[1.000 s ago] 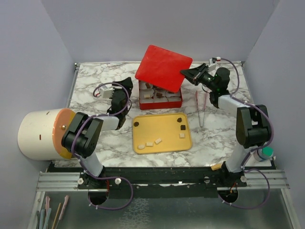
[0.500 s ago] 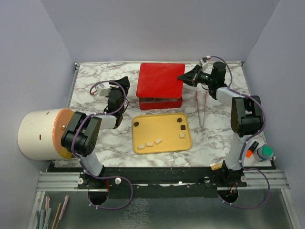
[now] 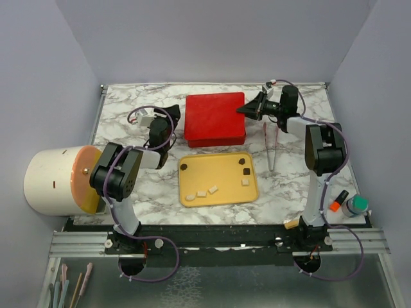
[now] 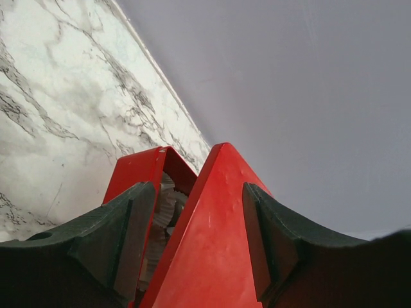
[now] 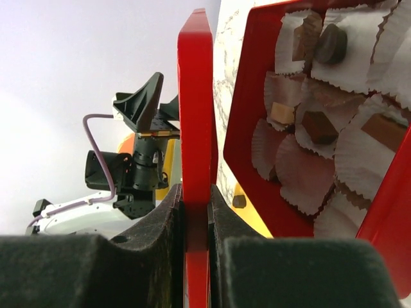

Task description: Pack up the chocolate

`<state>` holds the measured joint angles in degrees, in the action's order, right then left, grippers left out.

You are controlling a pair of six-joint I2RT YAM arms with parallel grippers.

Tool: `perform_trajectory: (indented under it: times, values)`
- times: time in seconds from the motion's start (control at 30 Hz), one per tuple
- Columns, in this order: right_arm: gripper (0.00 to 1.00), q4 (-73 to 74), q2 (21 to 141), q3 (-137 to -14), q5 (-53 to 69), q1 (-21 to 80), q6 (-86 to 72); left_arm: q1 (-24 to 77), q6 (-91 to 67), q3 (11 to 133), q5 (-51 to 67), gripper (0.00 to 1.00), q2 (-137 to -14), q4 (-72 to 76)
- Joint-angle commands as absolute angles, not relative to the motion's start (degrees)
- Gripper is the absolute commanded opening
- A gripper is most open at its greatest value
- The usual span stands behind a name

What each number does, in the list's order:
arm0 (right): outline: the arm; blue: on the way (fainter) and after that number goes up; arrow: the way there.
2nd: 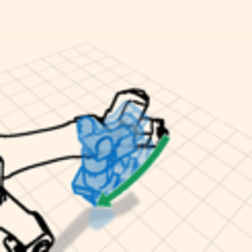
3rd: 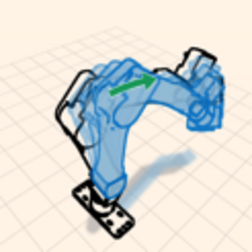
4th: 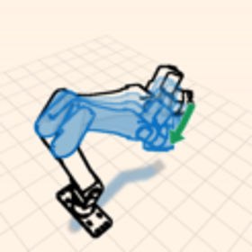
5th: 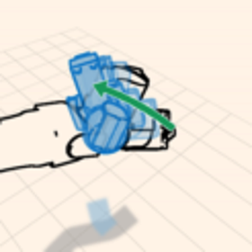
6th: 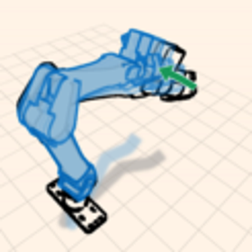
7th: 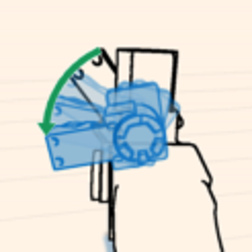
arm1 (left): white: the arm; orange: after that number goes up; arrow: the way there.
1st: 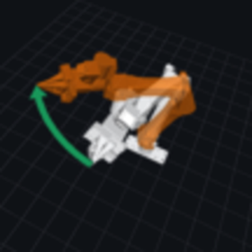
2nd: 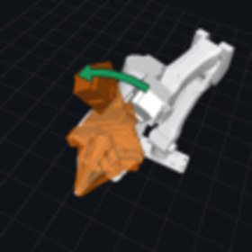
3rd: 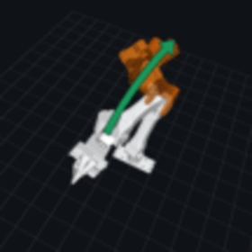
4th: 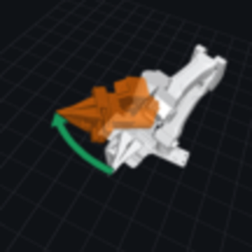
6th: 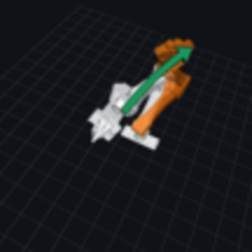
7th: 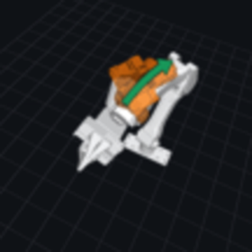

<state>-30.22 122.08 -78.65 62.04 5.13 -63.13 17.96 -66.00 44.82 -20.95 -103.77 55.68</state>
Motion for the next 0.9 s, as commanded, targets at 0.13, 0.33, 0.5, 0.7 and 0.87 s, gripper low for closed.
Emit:
perform_trajectory:
  times: [0.13, 0.33, 0.5, 0.7, 0.87]
  values:
    - [0.01, -29.6, 125.5, -83.6, 65.0, 4.3, -62.3, 17.6, -64.7, 48.1, -16.8, 0.62, -108.6, 57.5]
    - [0.01, -28.5, 127.2, -84.9, 65.1, 3.9, -61.7, 17.6, -64.6, 49.6, -15.1, 0.61, -111.2, 58.1]
    - [0.01, -28.1, 128.1, -85.5, 65.6, 3.6, -61.4, 17.6, -65.1, 50.5, -14.0, 0.61, -112.8, 58.6]
    - [0.01, -30.7, 128.0, -84.2, 66.4, 3.6, -62.8, 17.6, -65.1, 51.4, -13.5, 0.60, -114.0, 58.7]
    - [0.00, -30.9, 128.1, -83.8, 66.8, 3.6, -62.8, 17.7, -65.5, 51.7, -12.6, 0.59, -114.3, 58.8]
